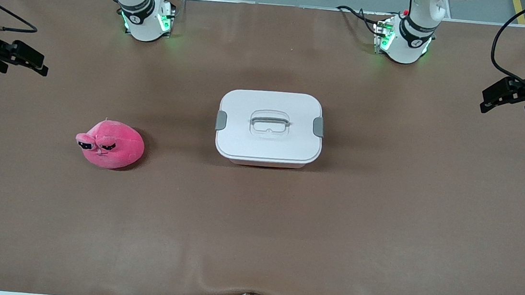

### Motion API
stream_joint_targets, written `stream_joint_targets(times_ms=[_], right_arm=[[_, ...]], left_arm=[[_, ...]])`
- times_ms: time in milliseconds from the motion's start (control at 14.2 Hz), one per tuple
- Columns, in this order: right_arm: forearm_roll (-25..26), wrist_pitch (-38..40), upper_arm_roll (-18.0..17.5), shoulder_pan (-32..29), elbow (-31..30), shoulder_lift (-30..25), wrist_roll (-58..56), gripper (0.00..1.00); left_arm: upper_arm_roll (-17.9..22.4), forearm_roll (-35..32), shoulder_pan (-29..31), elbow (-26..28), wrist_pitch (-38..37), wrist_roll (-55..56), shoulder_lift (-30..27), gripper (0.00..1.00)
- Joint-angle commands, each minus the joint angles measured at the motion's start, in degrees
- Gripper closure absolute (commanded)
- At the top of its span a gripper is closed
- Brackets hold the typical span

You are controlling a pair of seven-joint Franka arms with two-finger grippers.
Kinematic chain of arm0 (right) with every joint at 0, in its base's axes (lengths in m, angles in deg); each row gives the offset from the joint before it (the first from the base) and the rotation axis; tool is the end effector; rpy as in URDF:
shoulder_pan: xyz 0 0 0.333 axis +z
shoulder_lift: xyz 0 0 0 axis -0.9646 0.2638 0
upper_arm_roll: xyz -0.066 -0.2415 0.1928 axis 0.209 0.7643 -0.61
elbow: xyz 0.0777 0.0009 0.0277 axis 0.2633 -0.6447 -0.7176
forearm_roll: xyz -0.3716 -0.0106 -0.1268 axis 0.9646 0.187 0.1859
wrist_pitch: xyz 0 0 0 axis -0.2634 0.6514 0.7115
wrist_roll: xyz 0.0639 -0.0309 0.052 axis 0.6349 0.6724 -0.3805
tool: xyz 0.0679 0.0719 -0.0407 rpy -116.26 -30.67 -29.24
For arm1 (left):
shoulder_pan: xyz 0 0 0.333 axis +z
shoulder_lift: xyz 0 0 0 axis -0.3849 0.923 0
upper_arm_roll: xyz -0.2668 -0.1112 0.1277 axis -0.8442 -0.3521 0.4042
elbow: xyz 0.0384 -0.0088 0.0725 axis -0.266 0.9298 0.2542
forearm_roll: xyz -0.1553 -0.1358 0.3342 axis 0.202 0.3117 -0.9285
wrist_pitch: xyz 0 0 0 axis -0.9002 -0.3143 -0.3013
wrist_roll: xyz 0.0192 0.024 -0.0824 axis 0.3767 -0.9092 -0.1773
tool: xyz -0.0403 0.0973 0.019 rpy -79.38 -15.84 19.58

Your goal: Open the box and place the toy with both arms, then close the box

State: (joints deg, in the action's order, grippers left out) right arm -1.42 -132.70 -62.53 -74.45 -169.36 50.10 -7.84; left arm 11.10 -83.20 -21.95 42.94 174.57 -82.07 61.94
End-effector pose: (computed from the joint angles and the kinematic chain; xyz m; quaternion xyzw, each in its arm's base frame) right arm 0.5308 -0.0162 0.6165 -0.9985 0.0036 0.0504 0.0194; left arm 0.5246 -0.0404 0.6433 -0.9998 -0.0166 0.0058 0.0094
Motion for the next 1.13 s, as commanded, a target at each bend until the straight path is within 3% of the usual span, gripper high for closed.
stream_joint_targets(times_ms=[0,423,776,1058], right_arm=[[0.8,-0.1,-0.2,-0.1,0.1,0.2,-0.4,0.00],[0.8,-0.1,-0.3,0.0,0.0,0.4,-0.4,0.00],[0.8,-0.2,-0.3,0.2,-0.1,0.8,-0.4,0.00],[0.8,-0.6,-0.3,0.2,-0.2,1.1,-0.4,0.00]], left_arm=[[-0.1,-0.5,0.2,-1.4,-1.1,-0.1,0.8,0.00],[-0.7,-3.0,0.2,-1.3,-1.9,-0.2,3.5,0.00],[-0.7,-6.4,-0.2,-5.9,-3.4,-0.9,6.4,0.00],[-0.2,-6.8,0.0,-6.3,-3.3,-0.4,8.4,0.00]])
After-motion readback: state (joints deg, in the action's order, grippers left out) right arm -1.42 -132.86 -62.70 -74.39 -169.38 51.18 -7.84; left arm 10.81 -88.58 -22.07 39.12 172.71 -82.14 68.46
